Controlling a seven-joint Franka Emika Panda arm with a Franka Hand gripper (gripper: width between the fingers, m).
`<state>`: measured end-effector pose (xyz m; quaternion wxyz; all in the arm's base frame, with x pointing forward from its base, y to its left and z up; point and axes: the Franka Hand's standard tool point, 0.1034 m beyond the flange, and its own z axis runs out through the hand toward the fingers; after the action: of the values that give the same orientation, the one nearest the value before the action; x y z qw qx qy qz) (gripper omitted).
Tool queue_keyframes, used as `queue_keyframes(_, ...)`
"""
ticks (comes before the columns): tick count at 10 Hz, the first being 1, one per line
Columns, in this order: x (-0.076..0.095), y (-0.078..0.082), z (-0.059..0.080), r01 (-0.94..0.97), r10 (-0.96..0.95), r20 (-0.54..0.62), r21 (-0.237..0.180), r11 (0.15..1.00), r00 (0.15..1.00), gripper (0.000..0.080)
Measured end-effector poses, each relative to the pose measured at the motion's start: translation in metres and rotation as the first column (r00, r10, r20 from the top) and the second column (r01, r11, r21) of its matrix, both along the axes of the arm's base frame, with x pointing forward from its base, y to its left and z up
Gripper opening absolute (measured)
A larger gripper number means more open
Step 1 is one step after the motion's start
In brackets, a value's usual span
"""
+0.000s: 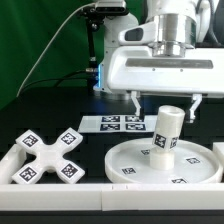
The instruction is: Assemble round table
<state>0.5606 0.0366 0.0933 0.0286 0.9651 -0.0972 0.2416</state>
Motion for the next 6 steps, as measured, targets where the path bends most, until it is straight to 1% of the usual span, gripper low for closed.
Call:
queue_keyframes(1, 0.004, -0.001, 0.005, 0.019, -0.016, -0.069, 0.043, 0.999, 0.998, 0.0647)
queue_keyframes(3, 0.011, -0.004, 0.005, 0.059, -0.026, -0.263, 0.117, 0.991, 0.965, 0.0649)
queue_keyframes(4, 0.014, -0.008, 0.004, 0.078, -0.032, -0.314, 0.134, 0.988, 0.949, 0.0649)
queue_keyframes(5, 0.012, -0.012, 0.001, 0.095, -0.035, -0.368, 0.147, 0.985, 0.929, 0.0649)
queue_keyframes(6, 0.007, -0.01, -0.002, 0.112, -0.03, -0.439, 0.162, 0.98, 0.898, 0.0649)
